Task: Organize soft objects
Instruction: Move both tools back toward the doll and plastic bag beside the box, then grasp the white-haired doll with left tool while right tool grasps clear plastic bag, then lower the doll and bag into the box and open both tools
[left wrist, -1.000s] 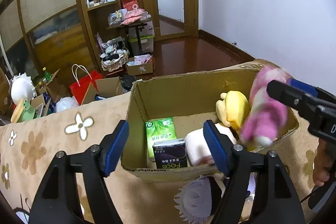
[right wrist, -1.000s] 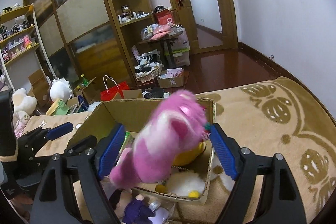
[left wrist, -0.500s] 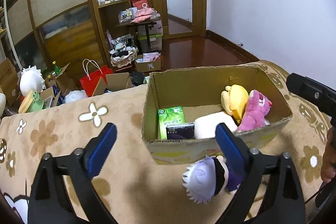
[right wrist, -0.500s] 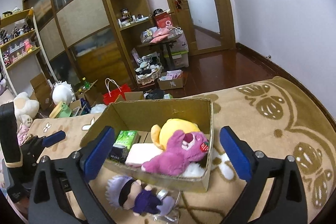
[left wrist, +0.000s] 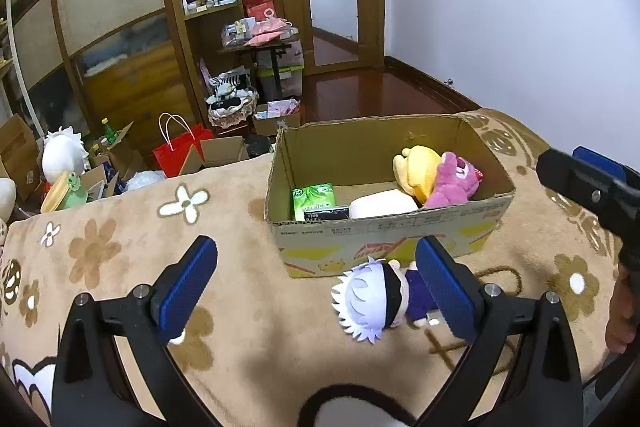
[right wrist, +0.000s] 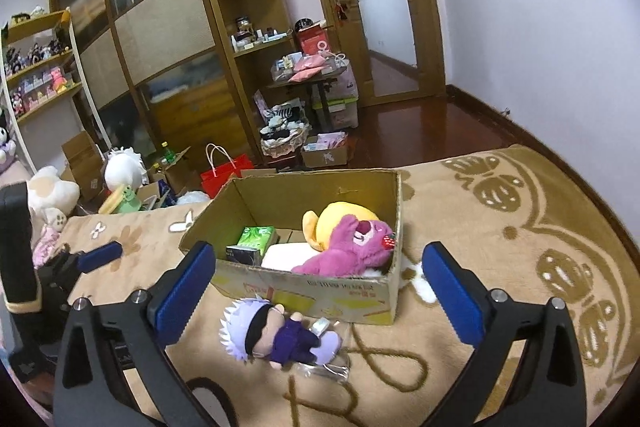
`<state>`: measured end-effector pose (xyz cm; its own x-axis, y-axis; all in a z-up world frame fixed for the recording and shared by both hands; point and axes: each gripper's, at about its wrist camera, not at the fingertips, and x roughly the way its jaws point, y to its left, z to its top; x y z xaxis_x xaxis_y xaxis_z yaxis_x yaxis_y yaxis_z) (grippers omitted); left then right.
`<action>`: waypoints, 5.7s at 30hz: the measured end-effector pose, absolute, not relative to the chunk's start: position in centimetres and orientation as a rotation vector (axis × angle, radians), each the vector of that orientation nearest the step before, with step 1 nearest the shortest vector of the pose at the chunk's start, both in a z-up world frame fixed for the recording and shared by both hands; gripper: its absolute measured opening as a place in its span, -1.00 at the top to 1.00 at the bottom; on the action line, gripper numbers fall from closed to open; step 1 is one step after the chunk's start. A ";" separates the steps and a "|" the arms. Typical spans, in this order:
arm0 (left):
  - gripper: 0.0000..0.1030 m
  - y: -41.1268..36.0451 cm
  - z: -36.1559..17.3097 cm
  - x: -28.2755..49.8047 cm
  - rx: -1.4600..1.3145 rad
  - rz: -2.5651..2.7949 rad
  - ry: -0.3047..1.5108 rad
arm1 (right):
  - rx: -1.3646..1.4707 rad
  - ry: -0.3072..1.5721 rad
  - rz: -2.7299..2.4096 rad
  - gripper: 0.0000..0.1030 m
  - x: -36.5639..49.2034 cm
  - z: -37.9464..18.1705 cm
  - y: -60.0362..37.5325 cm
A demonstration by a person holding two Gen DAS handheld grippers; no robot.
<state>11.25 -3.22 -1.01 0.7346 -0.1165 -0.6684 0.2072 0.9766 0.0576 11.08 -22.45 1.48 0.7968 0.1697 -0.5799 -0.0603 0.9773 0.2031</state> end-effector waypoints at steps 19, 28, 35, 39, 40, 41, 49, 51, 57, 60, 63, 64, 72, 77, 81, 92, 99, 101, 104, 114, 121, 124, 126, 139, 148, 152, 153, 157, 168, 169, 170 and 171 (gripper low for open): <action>-0.92 -2.7 -2.4 10.4 0.076 -0.212 0.755 | 0.169 0.677 0.081 -1.00 8.4 0.2 -22.8; -0.92 -2.6 -5.1 13.1 0.032 -0.209 0.832 | 0.211 0.728 0.046 -1.00 10.1 -2.1 -23.9; -0.92 -3.7 -7.4 15.2 0.033 -0.250 0.883 | 0.237 0.767 0.044 -1.00 11.7 -3.8 -24.2; -0.92 -4.5 -8.9 16.2 0.049 -0.257 0.918 | 0.236 0.797 0.036 -1.00 12.6 -5.0 -24.1; -0.92 -4.6 -9.2 16.5 0.050 -0.260 0.928 | 0.240 0.806 0.037 -1.00 12.9 -5.3 -24.1; -0.92 -4.7 -9.5 16.6 0.048 -0.264 0.936 | 0.245 0.814 0.036 -1.00 13.1 -5.6 -24.1; -0.92 -5.8 -11.5 17.4 0.076 -0.287 0.995 | 0.247 0.869 0.050 -1.00 14.4 -7.4 -23.7; -0.92 -6.2 -12.0 17.4 0.097 -0.288 1.004 | 0.246 0.888 0.055 -1.00 14.7 -7.9 -23.5; -0.92 -7.1 -13.3 17.3 0.128 -0.310 1.036 | 0.252 0.935 0.056 -1.00 15.3 -9.5 -23.4; -0.92 -6.9 -13.6 17.6 0.102 -0.315 1.048 | 0.269 0.949 0.052 -1.00 15.6 -10.0 -23.7; -0.91 -6.1 -14.1 18.0 0.037 -0.326 1.089 | 0.283 0.964 0.048 -1.00 15.7 -10.4 -23.9; -0.82 -5.8 -14.2 18.1 0.016 -0.332 1.098 | 0.289 0.969 0.049 -1.00 15.7 -10.5 -24.0; -0.25 -5.9 -14.1 17.8 -0.006 -0.370 1.114 | 0.300 0.995 0.055 -1.00 15.8 -11.2 -23.8; -0.11 -5.4 -13.5 18.0 -0.016 -0.363 1.121 | 0.315 1.012 0.064 -0.98 15.8 -11.6 -23.5; -0.09 -5.8 -13.0 17.7 0.023 -0.361 1.112 | 0.316 1.026 0.069 -0.94 15.8 -11.9 -23.4; -0.08 -4.1 -10.8 16.8 0.036 -0.239 1.083 | 0.303 1.062 0.093 -0.92 15.9 -12.6 -22.9; -0.08 -3.2 -10.6 16.4 0.065 -0.195 1.085 | 0.273 1.099 0.100 -0.77 16.3 -13.8 -22.1; -0.09 -3.0 -10.9 16.1 0.069 -0.194 1.093 | 0.259 1.102 0.097 -0.76 16.4 -14.0 -21.9; -0.09 -2.9 -11.4 16.1 0.069 -0.192 1.101 | 0.239 1.102 0.097 -0.76 16.6 -14.2 -21.6; -0.09 -2.3 -12.3 17.6 0.041 -0.191 1.134 | 0.112 1.121 0.055 -0.73 17.0 -15.6 -19.8; -0.09 -1.5 -12.8 18.6 0.007 -0.193 1.159 | 0.068 1.128 0.031 -0.70 17.4 -15.8 -18.3; -0.09 -1.4 -12.8 18.7 0.012 -0.193 1.159 | 0.057 1.131 0.019 -0.58 17.1 -15.5 -17.5; -0.09 -1.4 -12.8 18.8 0.018 -0.194 1.157 | 0.042 1.128 0.015 -0.47 17.0 -15.2 -16.9; -0.06 -1.6 -12.1 16.9 0.017 -0.206 1.119 | 0.058 1.094 0.057 0.05 15.8 -13.4 -15.4; -0.06 -1.7 -10.2 15.0 0.021 -0.208 1.053 | 0.100 1.025 0.056 0.06 13.0 -10.0 -20.1; -0.06 -1.4 -8.8 13.6 0.015 -0.198 1.004 | 0.103 0.990 0.059 0.11 12.4 -8.9 -20.2; -0.06 -1.3 -8.3 13.4 0.016 -0.197 0.991 | 0.100 0.978 0.060 0.25 12.0 -8.3 -20.2; -0.06 -1.2 -6.2 12.1 0.019 -0.181 0.898 | 0.109 0.944 0.074 0.24 11.7 -7.2 -19.6; -0.06 -0.7 -1.1 10.6 0.005 -0.175 0.662 | 0.146 0.796 0.098 0.25 10.4 -2.8 -20.2; -0.06 -0.7 -0.8 10.6 0.001 -0.178 0.647 | 0.147 0.777 0.098 0.25 10.3 -2.3 -20.3; -0.06 -0.7 -0.3 10.8 -0.001 -0.180 0.626 | 0.147 0.757 0.097 0.25 10.3 -1.8 -20.4; -0.06 -0.7 -0.1 10.9 -0.001 -0.182 0.614 | 0.148 0.740 0.097 0.25 10.4 -1.4 -20.5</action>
<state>10.93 -0.71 -0.07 0.8020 -0.1704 -0.5724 0.1701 0.9839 -0.0546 10.37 -20.48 -1.41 0.7345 0.1396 -0.6641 -0.0353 0.9852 0.1680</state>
